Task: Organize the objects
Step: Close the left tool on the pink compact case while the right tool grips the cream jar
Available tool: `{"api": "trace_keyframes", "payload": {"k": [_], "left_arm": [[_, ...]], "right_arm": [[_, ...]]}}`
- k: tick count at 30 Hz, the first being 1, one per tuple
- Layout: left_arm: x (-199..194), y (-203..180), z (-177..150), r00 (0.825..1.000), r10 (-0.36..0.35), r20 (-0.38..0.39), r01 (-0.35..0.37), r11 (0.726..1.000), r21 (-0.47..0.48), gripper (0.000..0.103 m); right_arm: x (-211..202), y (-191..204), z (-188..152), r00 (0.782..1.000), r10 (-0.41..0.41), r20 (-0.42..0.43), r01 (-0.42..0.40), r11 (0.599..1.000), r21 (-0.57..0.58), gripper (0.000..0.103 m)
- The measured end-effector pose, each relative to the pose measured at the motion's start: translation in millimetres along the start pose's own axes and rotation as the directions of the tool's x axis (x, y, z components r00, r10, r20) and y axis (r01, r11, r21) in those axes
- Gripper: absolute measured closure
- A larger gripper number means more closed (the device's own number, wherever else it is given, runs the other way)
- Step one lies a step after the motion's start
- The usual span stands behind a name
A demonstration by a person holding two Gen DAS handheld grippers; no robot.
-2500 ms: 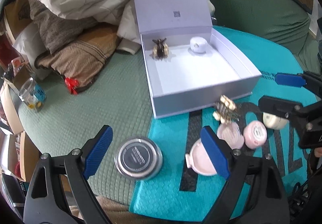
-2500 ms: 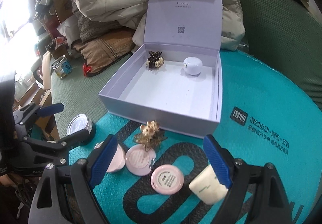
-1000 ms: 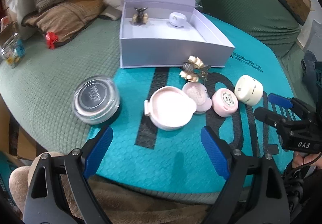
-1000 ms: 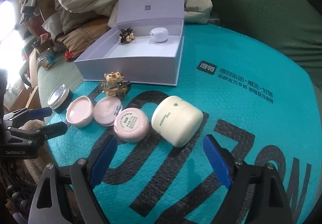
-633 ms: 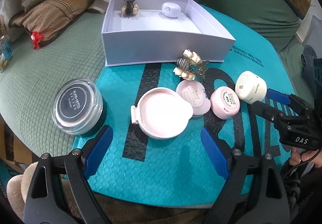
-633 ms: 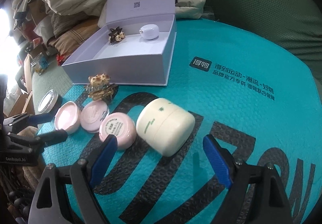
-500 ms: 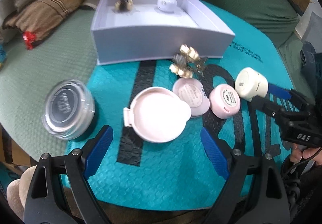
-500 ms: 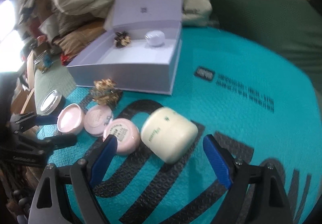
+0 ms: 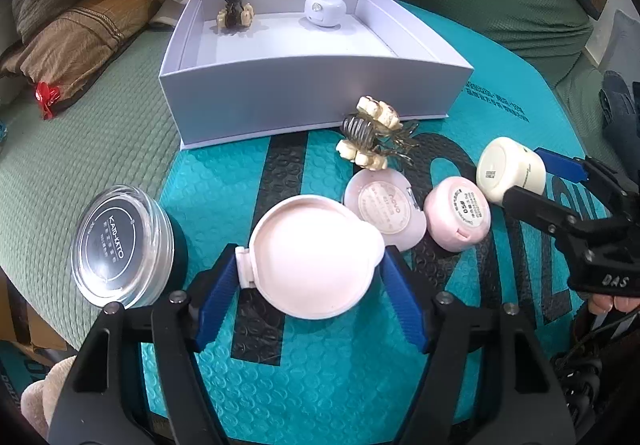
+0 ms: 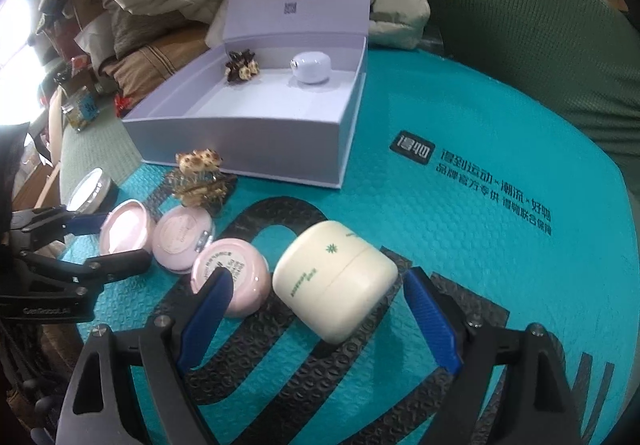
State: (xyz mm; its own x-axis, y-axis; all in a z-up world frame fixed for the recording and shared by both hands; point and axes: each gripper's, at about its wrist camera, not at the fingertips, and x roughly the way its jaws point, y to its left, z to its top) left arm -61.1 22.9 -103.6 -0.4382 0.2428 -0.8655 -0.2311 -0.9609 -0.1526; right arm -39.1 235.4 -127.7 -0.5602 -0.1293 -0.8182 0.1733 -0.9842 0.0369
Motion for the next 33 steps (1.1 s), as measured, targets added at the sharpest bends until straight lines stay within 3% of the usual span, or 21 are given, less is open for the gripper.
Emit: {"api": "trace_keyframes", "payload": {"k": [3, 7, 9, 11, 13, 19, 24, 28, 33], "left_arm": [[0.1, -0.4, 1.9, 1.0, 0.002, -0.004, -0.002, 1.0, 0.01, 0.034], [-0.6, 1.5, 0.7, 1.0, -0.003, -0.002, 0.003, 1.0, 0.003, 0.034], [-0.9, 2.0, -0.3, 1.0, -0.002, -0.004, 0.002, 1.0, 0.002, 0.034], [-0.3, 2.2, -0.4, 1.0, 0.0, -0.006, 0.0, 1.0, 0.003, 0.034], [-0.8, 2.7, -1.6, 1.0, 0.0, -0.007, 0.0, 1.0, 0.003, 0.034], [-3.7, 8.3, -3.8, 1.0, 0.0, -0.007, 0.0, 1.0, -0.01, 0.036], [-7.0, 12.8, -5.7, 1.0, 0.005, -0.011, -0.005, 1.0, -0.024, 0.038], [-9.7, 14.2, -9.3, 1.0, -0.008, -0.012, 0.008, 0.999, -0.035, 0.042], [-8.1, 13.0, -9.5, 1.0, -0.023, -0.007, 0.023, 0.999, -0.03, 0.042]], "right_arm": [[3.8, -3.2, 1.8, 1.0, 0.014, -0.007, -0.014, 0.999, 0.031, 0.015], [8.4, -2.5, 4.7, 0.998, -0.051, -0.033, 0.053, 0.998, 0.036, 0.015], [11.5, -5.2, 5.6, 0.998, -0.026, -0.049, 0.03, 0.997, 0.065, 0.017], [12.9, -8.4, 5.7, 0.999, -0.005, -0.051, 0.01, 0.995, 0.097, 0.031], [15.2, -10.8, 5.6, 0.999, -0.015, -0.047, 0.02, 0.994, 0.109, 0.038], [11.9, -5.1, 3.5, 0.999, 0.017, -0.044, -0.014, 0.998, 0.06, 0.038], [-0.9, 9.6, -4.1, 0.997, 0.061, -0.041, -0.065, 0.994, -0.089, 0.038], [-3.2, 13.7, -8.3, 0.992, 0.112, -0.066, -0.118, 0.989, -0.094, 0.038], [-0.9, 17.4, -12.6, 0.991, 0.103, -0.089, -0.111, 0.99, -0.089, 0.038]]}}
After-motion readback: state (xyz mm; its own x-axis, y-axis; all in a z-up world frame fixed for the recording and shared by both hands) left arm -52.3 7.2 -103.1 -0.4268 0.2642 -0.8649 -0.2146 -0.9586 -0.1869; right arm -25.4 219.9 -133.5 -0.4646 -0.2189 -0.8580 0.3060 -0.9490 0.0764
